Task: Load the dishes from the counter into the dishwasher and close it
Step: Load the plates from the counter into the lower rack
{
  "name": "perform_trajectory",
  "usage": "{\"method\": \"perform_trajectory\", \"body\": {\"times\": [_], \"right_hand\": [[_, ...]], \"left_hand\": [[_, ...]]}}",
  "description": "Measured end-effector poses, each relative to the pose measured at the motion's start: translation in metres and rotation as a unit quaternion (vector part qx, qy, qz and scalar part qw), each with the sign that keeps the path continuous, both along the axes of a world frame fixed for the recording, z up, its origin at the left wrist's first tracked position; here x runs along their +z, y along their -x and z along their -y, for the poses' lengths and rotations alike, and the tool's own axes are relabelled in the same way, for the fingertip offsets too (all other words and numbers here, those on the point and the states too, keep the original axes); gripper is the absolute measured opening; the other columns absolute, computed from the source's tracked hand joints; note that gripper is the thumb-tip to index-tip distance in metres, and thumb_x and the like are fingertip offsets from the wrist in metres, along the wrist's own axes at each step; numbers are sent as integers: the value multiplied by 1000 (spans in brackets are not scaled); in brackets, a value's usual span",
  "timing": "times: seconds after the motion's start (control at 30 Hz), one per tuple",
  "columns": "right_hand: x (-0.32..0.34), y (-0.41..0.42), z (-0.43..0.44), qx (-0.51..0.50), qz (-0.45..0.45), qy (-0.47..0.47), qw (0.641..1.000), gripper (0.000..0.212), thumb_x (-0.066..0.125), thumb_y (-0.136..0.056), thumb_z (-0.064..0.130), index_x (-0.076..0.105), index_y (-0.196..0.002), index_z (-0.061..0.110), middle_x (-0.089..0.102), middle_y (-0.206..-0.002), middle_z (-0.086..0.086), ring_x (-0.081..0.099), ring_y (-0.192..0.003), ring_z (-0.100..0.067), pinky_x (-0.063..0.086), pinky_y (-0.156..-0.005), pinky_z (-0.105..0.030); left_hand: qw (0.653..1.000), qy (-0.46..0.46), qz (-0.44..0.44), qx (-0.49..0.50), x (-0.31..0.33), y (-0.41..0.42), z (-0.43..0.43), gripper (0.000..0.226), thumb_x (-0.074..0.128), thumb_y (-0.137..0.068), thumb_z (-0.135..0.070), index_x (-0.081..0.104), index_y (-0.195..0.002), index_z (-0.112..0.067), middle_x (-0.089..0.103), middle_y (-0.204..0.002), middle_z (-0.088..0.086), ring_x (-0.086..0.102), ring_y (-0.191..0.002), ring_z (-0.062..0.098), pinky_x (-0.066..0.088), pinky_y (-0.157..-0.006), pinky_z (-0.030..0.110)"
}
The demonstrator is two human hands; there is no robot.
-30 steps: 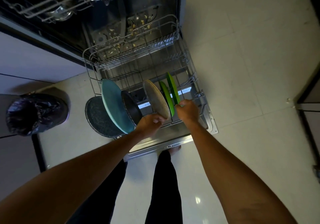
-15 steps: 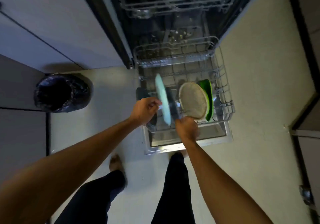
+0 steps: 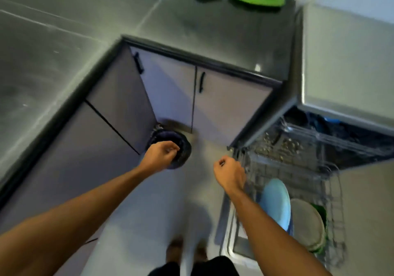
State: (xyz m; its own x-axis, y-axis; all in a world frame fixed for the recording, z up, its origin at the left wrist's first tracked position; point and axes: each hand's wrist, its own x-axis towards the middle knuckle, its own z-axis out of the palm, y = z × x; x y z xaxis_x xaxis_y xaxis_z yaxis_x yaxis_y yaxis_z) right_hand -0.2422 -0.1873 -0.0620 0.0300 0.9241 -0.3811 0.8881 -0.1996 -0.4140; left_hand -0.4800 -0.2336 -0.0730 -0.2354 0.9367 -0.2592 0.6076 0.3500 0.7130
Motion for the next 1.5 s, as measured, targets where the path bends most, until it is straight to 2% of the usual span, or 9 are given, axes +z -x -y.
{"method": "perform_trajectory", "body": {"times": [0.27, 0.57, 0.7, 0.83, 1.03, 1.13, 1.3, 1.43, 1.5], "right_hand": [[86, 141, -135, 122, -51, -127, 983, 14, 58, -86, 34, 60, -77, 23, 71, -86, -6, 66, -87, -36, 46, -67, -35], [107, 246, -300, 168, -90, -174, 966, 17, 57, -86, 35, 66, -80, 22, 71, -83, 0, 66, -83, -29, 54, -71, -37], [104, 304, -350, 208, -111, -175, 956, 16, 56, -88, 36, 64, -80, 24, 68, -86, 2, 63, -82, -24, 54, -72, -39], [99, 359, -382, 213, -109, -191, 952, 17, 55, -91, 40, 61, -84, 25, 65, -84, 5, 61, -80, -21, 43, -66, -32], [92, 420, -455, 111, -151, -187, 964, 29, 57, -94, 46, 61, -84, 19, 66, -91, -4, 62, -89, -29, 40, -73, -34], [91, 442, -490, 53, -167, -199, 964, 32, 53, -97, 47, 61, -88, 17, 66, -95, -7, 62, -94, -30, 37, -76, -34], [94, 472, -552, -67, -173, -174, 967, 49, 50, -96, 55, 61, -117, 13, 68, -113, -14, 62, -109, -34, 42, -92, -38], [96, 480, -587, -169, -249, -99, 948, 40, 54, -93, 57, 51, -101, 18, 71, -69, -2, 70, -57, -19, 41, -62, -25], [99, 485, -595, -170, -238, -95, 951, 38, 58, -92, 54, 50, -99, 17, 70, -71, -1, 66, -48, -14, 30, -52, -20]], "left_hand": [[988, -98, -28, 115, 74, 129, -83, 14, 63, -89, -16, 74, -94, -23, 73, -85, -9, 65, -75, 2, 49, -70, 17], [968, -183, -101, 143, 95, 218, -242, 24, 61, -80, -26, 75, -97, -17, 73, -91, -1, 68, -85, 16, 54, -81, 32], [954, -170, -150, 194, 96, 268, -290, 23, 66, -80, -34, 73, -100, -25, 68, -93, -7, 64, -86, 13, 52, -76, 35], [948, -121, -215, 203, 89, 311, -316, 31, 68, -80, -48, 68, -108, -34, 60, -115, -13, 54, -109, 11, 38, -87, 38], [949, -90, -242, 180, 82, 348, -370, 59, 60, -76, -71, 56, -125, -38, 46, -139, -7, 38, -134, 14, 18, -116, 50], [949, -81, -245, 183, 85, 355, -405, 66, 56, -74, -78, 52, -127, -39, 42, -141, -6, 32, -137, 15, 8, -118, 53], [940, -79, -263, 201, 88, 360, -439, 74, 49, -68, -87, 49, -125, -39, 40, -142, -5, 31, -139, 17, 5, -118, 55], [939, -68, -266, 208, 87, 365, -446, 79, 46, -67, -89, 47, -127, -39, 38, -146, -4, 29, -140, 18, 5, -119, 54], [939, -69, -267, 208, 87, 365, -448, 80, 45, -67, -90, 47, -128, -39, 36, -147, -4, 28, -141, 19, 5, -119, 55]]}}
